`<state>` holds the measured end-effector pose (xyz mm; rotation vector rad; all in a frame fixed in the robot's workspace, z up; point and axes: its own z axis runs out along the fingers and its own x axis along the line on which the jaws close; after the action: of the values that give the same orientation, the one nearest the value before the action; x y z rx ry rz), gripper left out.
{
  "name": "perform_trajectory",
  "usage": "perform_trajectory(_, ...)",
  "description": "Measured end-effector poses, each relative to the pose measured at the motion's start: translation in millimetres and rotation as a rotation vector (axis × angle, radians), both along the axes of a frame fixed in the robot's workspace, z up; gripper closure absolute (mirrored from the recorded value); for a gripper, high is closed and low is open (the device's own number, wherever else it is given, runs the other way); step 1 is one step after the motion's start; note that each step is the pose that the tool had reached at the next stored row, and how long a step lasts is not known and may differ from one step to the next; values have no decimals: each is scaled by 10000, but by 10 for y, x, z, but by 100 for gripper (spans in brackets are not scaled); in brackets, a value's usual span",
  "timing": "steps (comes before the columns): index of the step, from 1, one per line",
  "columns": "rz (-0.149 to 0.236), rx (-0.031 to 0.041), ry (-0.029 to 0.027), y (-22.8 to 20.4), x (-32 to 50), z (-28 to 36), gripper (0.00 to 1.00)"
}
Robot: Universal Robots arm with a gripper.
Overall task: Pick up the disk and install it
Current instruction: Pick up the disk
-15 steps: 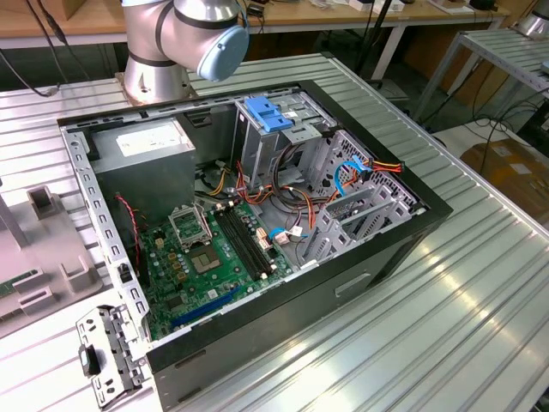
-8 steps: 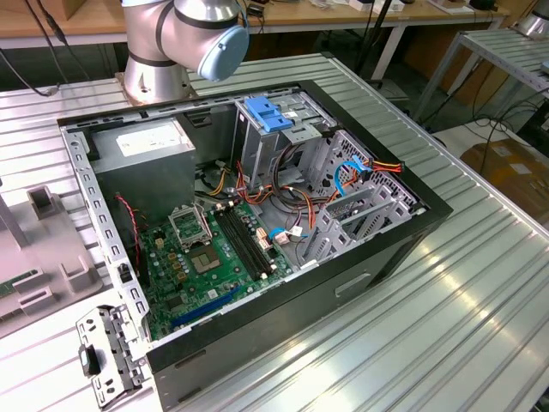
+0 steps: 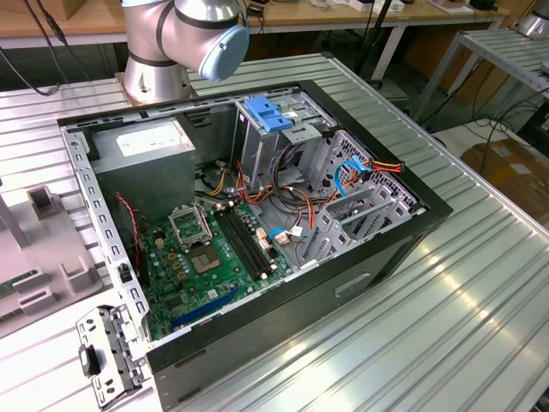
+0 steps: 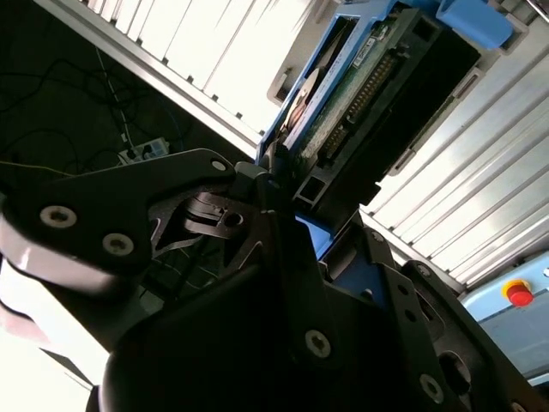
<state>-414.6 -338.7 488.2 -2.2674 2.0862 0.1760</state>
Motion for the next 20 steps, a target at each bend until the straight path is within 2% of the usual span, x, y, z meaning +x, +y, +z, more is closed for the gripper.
perform_trajectory(13, 0, 0, -1, -45, 38, -1, 63)
perform_trajectory(20, 0, 0, -1, -69, 97, -1, 63)
